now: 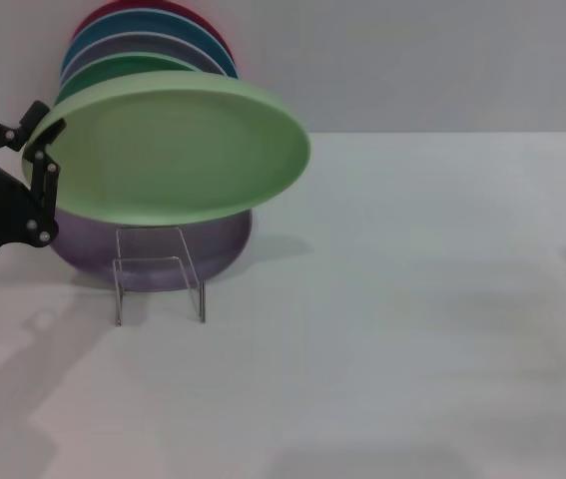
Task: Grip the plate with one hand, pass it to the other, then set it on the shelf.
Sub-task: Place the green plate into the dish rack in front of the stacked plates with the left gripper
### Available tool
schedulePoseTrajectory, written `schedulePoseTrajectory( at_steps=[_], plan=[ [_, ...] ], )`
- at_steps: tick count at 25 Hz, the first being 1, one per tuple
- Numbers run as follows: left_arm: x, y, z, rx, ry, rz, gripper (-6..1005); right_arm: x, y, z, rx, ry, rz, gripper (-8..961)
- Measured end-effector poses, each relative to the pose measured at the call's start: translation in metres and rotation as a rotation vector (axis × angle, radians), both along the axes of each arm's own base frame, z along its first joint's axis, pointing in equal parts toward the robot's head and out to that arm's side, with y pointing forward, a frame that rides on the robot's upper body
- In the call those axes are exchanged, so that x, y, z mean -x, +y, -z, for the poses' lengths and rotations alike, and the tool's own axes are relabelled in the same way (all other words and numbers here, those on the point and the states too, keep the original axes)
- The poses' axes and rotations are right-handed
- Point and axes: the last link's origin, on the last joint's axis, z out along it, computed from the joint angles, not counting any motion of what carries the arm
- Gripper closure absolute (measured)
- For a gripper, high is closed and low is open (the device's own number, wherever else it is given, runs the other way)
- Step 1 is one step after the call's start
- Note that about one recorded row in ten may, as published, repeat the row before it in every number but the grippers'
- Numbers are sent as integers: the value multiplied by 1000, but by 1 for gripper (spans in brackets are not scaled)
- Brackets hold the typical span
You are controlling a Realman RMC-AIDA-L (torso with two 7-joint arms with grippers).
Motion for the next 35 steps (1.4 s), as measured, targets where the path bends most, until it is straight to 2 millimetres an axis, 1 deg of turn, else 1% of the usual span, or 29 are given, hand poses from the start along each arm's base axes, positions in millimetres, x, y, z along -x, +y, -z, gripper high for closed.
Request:
schedulePoseTrajectory(
  at_steps=[7, 16, 28, 35],
  plan=[
    [7, 2, 1, -1, 29, -41, 941, 1, 2, 1, 2, -1, -1, 476],
    [17, -2, 2, 9, 53, -85, 941, 1, 2, 1, 3, -2, -2, 475],
    [23, -1, 4, 20, 74, -120, 942, 2, 2, 1, 4, -3, -7, 475],
    [26, 1, 8, 44, 101, -135, 916, 1, 1, 0, 3, -3, -7, 476]
  ],
)
